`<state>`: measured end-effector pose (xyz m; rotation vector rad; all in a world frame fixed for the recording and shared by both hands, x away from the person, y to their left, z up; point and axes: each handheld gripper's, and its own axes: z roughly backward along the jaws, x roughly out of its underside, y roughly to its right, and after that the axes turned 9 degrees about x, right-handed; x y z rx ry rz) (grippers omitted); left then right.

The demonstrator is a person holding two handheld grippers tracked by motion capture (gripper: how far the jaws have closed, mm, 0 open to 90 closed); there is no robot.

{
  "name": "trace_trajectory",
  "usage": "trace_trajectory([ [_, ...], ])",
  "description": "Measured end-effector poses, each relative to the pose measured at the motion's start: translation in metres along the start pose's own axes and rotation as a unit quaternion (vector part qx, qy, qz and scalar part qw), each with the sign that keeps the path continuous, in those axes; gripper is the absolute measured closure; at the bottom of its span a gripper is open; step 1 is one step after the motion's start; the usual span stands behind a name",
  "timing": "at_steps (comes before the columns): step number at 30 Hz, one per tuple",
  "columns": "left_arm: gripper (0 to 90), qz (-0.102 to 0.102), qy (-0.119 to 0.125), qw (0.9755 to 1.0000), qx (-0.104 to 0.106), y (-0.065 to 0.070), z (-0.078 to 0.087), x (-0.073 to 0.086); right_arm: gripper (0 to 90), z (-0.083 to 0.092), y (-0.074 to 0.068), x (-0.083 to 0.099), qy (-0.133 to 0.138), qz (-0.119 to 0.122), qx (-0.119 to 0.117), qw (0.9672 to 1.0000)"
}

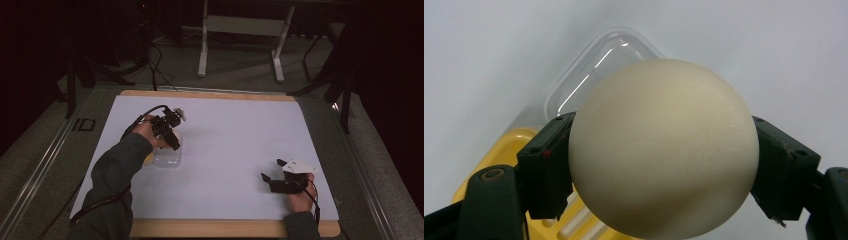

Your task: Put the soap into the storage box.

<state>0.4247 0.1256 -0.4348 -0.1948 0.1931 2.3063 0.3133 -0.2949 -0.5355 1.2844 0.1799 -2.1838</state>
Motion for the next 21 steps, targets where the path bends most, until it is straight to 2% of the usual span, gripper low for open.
trace_trajectory([
  [8, 22.9, 0.019, 0.006, 0.9998, -0.004, -0.008, 0.006, 0.006, 17.0, 0.0, 0.0, 0.0, 0.0, 0.0, 0.0, 1.0],
  [21, 22.9, 0.032, 0.003, 0.9994, -0.008, -0.018, 0.009, 0.014, 17.0, 0.0, 0.0, 0.0, 0.0, 0.0, 0.0, 1.0],
])
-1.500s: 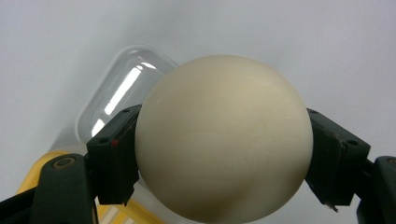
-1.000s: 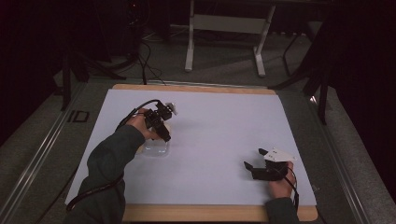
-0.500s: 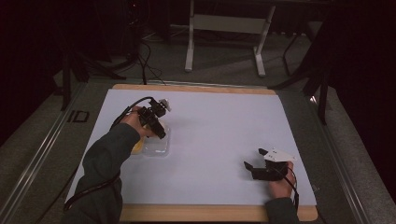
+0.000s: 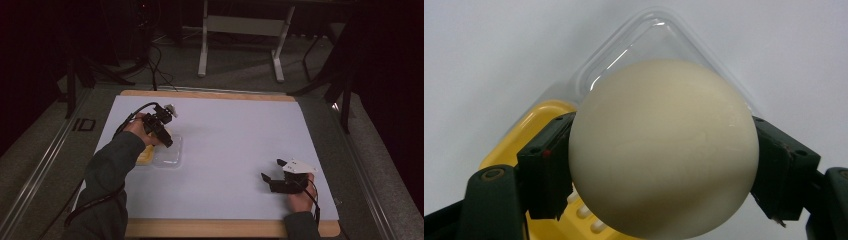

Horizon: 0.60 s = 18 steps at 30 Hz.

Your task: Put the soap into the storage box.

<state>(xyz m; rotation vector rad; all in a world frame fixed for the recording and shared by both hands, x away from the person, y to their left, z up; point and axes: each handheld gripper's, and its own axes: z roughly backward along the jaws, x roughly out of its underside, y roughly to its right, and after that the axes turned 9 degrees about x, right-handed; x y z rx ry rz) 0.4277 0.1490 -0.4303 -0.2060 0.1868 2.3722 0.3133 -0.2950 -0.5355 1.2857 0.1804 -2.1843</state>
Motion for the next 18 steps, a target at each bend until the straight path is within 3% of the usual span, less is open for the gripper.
trace_trajectory([
  [10, 22.9, 0.021, 0.004, 0.9997, -0.009, -0.009, 0.004, 0.006, 17.0, 0.0, 0.0, 0.0, 0.001, 0.0, 0.0, 1.0],
  [18, 22.9, 0.027, 0.001, 0.9995, -0.014, -0.012, 0.005, 0.009, 17.0, 0.0, 0.0, 0.0, 0.001, 0.0, 0.0, 1.0],
])
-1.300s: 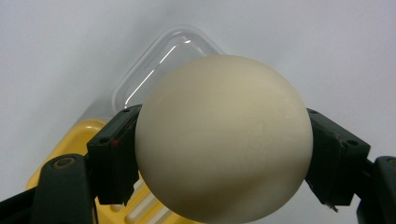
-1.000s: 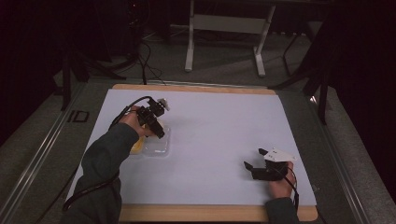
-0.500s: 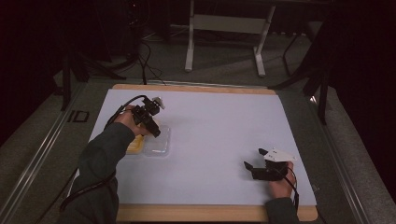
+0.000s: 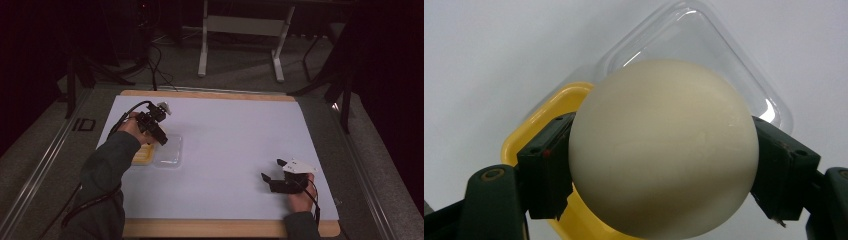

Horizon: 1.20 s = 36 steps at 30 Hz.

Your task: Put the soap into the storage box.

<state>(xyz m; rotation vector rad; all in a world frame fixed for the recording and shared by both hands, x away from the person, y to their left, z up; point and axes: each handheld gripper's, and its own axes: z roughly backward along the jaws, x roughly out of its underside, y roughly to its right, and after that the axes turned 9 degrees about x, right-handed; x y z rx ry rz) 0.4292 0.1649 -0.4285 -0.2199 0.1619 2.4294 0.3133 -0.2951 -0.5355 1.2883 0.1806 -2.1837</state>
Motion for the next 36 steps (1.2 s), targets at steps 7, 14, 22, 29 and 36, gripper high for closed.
trace_trajectory([
  [7, 22.9, 0.01, 0.001, 0.9999, -0.004, -0.002, 0.0, 0.002, 17.0, 0.0, 0.0, 0.0, 0.0, 0.0, 0.0, 1.0],
  [14, 23.0, 0.02, 0.002, 0.9998, -0.007, -0.007, -0.001, 0.006, 17.0, 0.0, 0.0, 0.0, 0.0, 0.0, 0.0, 1.0],
  [22, 22.9, 0.029, -0.002, 0.9996, -0.006, -0.012, -0.002, 0.011, 17.0, 0.0, 0.0, 0.0, 0.0, 0.0, 0.0, 1.0],
  [29, 22.9, 0.031, -0.006, 0.9995, -0.004, -0.015, -0.005, 0.014, 17.0, 0.0, 0.0, 0.0, -0.001, 0.001, 0.001, 1.0],
  [36, 23.0, 0.034, -0.005, 0.9994, -0.002, -0.017, -0.006, 0.017, 17.0, 0.0, 0.0, 0.0, -0.001, 0.001, 0.001, 1.0],
])
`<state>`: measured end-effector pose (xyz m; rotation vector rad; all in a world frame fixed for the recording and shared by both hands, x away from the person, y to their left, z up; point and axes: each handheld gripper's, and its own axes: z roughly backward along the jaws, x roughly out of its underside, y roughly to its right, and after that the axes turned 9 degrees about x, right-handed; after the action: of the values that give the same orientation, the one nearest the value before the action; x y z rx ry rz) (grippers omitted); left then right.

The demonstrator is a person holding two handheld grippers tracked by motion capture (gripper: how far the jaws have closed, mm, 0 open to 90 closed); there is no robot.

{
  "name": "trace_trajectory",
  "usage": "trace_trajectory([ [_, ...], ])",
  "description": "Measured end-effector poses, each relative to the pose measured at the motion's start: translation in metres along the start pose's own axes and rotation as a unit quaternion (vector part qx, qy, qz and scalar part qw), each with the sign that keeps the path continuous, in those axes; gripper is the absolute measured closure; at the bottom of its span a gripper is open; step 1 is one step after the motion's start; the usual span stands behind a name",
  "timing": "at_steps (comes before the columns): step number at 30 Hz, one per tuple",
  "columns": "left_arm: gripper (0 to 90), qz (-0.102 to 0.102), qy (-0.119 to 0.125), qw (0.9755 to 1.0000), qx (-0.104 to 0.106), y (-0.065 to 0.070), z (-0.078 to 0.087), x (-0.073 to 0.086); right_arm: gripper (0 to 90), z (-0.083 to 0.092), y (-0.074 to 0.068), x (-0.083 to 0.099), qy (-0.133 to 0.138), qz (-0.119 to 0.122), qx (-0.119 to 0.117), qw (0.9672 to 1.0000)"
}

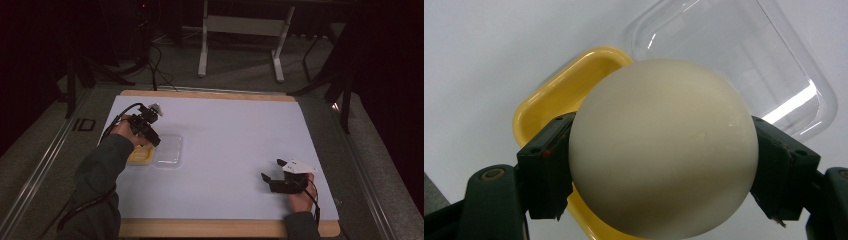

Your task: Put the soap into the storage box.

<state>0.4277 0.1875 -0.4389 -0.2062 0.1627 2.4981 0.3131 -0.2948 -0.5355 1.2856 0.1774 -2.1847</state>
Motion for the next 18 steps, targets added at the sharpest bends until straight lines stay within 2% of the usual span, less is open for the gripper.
trace_trajectory([
  [18, 23.0, 0.014, -0.006, 0.9999, 0.001, -0.012, -0.004, 0.01, 17.0, 0.0, 0.0, 0.0, -0.001, 0.0, 0.0, 1.0],
])
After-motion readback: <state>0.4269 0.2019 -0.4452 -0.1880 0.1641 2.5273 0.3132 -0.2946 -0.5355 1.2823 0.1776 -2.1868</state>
